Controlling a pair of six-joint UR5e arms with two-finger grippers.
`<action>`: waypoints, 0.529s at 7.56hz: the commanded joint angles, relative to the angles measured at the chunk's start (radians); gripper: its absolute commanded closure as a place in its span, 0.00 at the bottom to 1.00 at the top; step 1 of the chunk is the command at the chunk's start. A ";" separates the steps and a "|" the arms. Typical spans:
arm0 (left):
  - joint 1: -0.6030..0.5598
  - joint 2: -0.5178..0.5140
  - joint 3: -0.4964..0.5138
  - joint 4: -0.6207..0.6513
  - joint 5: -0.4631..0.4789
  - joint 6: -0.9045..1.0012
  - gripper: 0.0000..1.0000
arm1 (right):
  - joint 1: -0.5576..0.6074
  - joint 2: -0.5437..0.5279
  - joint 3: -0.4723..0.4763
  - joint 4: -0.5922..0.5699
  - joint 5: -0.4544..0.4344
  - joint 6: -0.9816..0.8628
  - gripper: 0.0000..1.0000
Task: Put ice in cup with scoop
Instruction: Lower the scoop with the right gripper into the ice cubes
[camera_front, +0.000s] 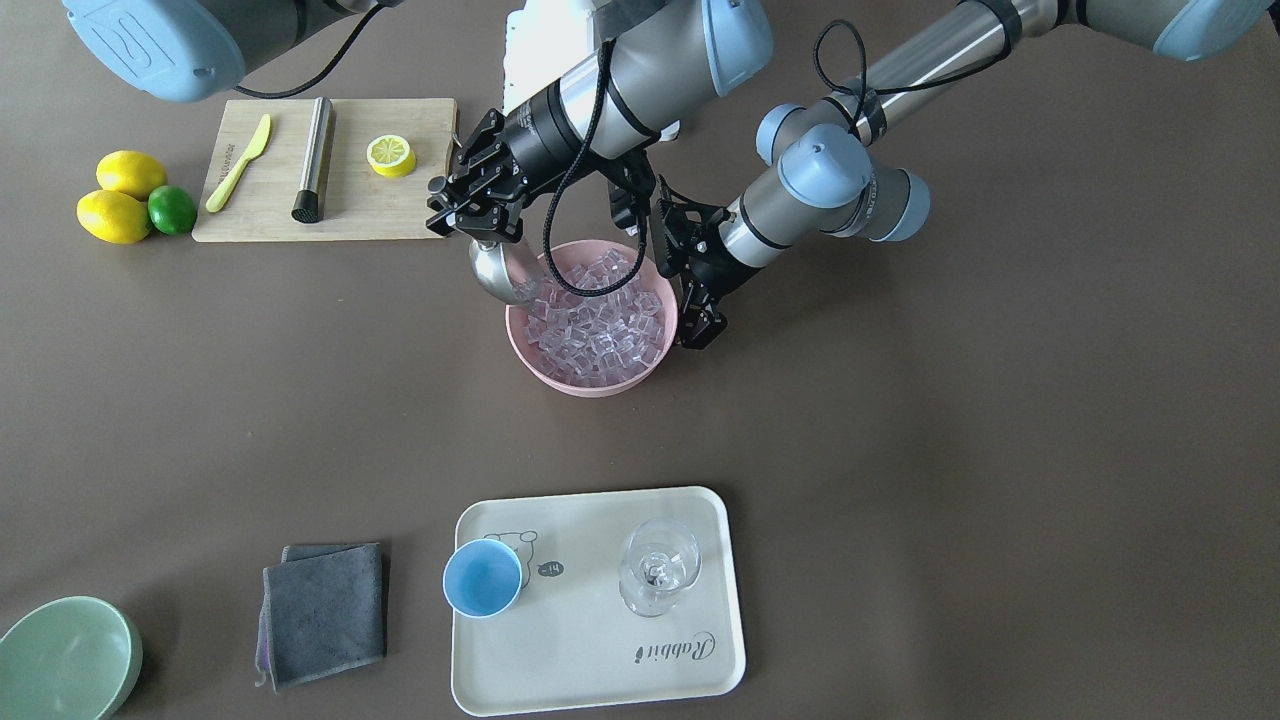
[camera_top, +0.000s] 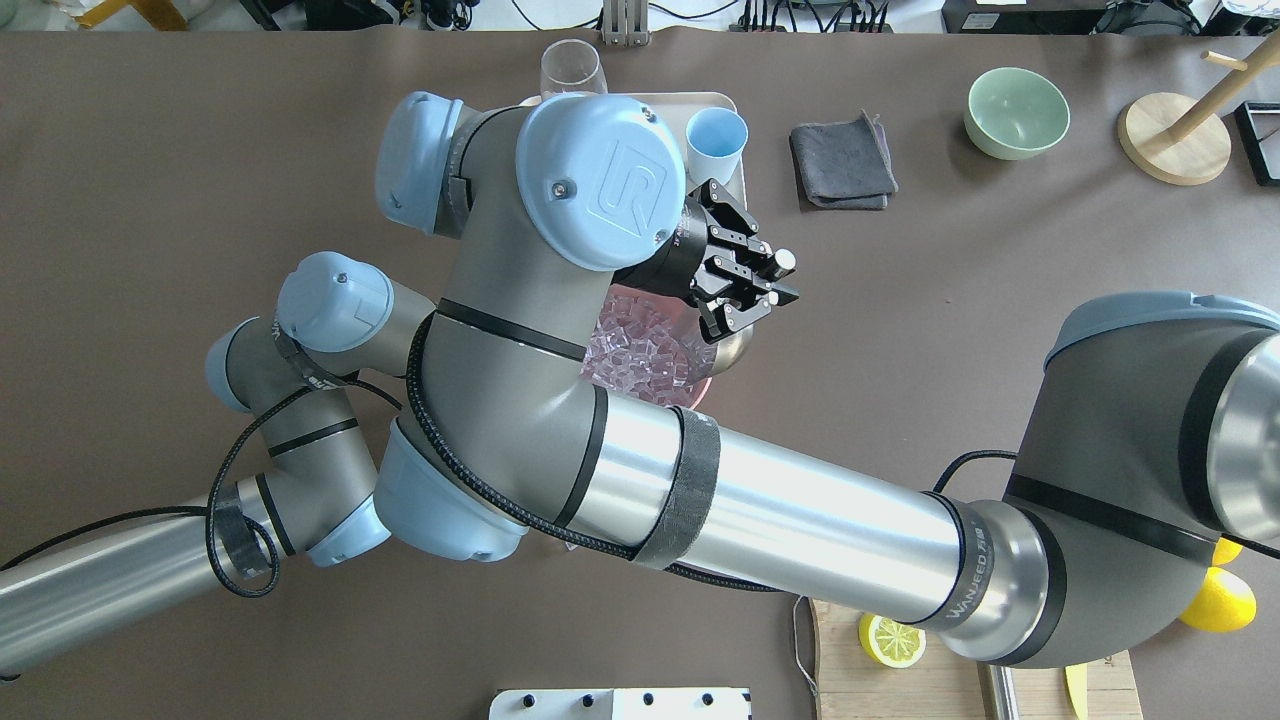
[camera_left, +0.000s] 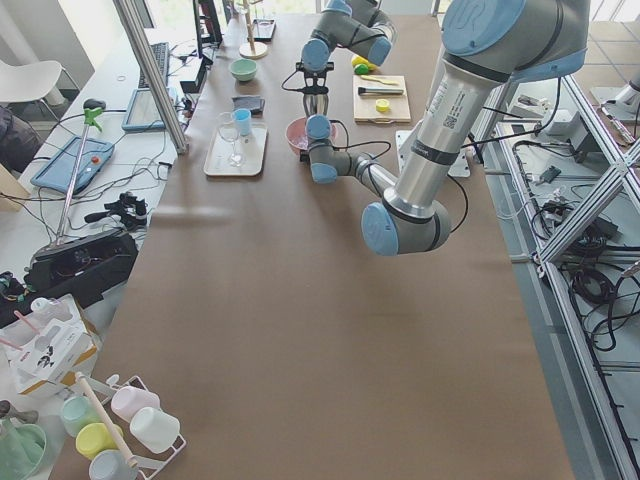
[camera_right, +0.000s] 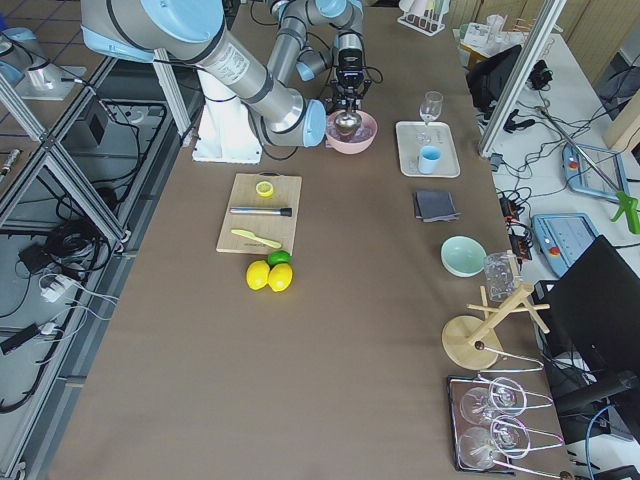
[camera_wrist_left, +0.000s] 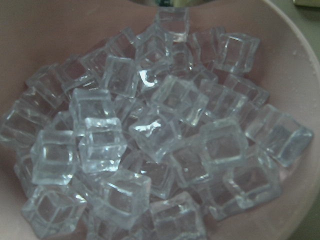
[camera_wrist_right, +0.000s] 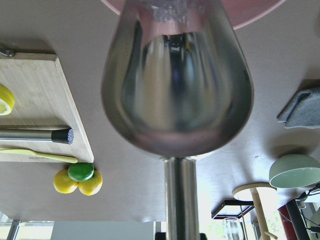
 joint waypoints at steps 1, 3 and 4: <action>0.003 -0.002 0.000 0.000 0.000 0.000 0.01 | -0.018 0.013 -0.030 -0.030 -0.044 -0.001 1.00; 0.003 0.000 0.000 0.000 0.000 0.000 0.01 | -0.027 0.014 -0.041 -0.030 -0.053 0.000 1.00; 0.003 0.001 0.000 0.000 0.000 0.000 0.01 | -0.033 0.025 -0.056 -0.030 -0.053 0.003 1.00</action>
